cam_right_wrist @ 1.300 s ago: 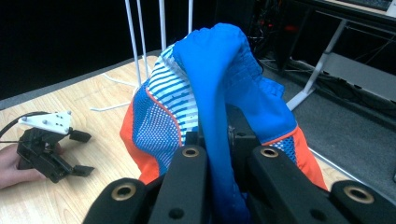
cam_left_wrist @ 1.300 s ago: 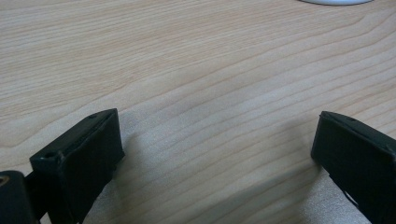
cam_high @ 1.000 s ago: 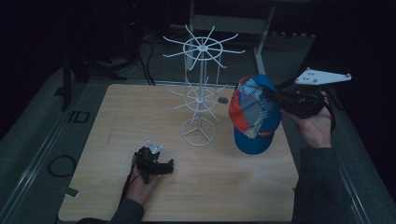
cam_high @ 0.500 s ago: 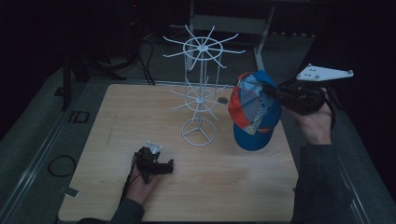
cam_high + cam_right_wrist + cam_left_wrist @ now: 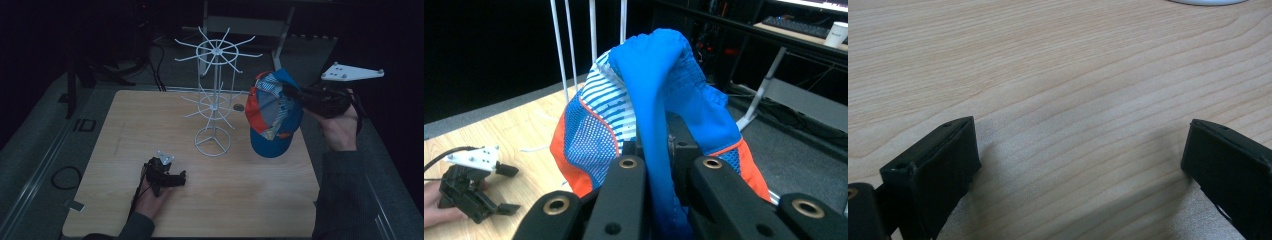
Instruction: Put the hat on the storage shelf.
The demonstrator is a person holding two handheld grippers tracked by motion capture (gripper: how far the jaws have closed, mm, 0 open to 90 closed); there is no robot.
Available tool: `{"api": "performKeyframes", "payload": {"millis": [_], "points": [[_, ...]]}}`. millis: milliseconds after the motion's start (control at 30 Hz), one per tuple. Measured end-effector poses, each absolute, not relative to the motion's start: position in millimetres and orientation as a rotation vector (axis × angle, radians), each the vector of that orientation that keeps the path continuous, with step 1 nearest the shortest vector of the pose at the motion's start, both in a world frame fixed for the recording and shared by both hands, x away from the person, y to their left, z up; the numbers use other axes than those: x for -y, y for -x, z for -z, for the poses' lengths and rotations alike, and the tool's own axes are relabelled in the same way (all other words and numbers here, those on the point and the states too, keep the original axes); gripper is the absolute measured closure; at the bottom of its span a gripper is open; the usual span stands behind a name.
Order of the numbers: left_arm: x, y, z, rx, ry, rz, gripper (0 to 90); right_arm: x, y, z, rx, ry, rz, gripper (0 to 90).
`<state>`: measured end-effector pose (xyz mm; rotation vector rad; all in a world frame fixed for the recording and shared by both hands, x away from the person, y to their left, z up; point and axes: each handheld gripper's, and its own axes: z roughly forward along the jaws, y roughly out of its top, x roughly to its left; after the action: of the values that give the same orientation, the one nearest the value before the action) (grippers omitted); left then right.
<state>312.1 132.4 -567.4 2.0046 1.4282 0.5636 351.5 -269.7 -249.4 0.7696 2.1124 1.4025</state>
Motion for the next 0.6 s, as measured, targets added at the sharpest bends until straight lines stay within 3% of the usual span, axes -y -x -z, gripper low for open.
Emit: {"api": "performKeyframes", "payload": {"millis": [600], "points": [[-132.2,-312.2,567.5,-1.428,-2.002,-0.563,2.4,267.8,-350.4,230.1,-2.102,-0.726,-1.442,87.3]]}}
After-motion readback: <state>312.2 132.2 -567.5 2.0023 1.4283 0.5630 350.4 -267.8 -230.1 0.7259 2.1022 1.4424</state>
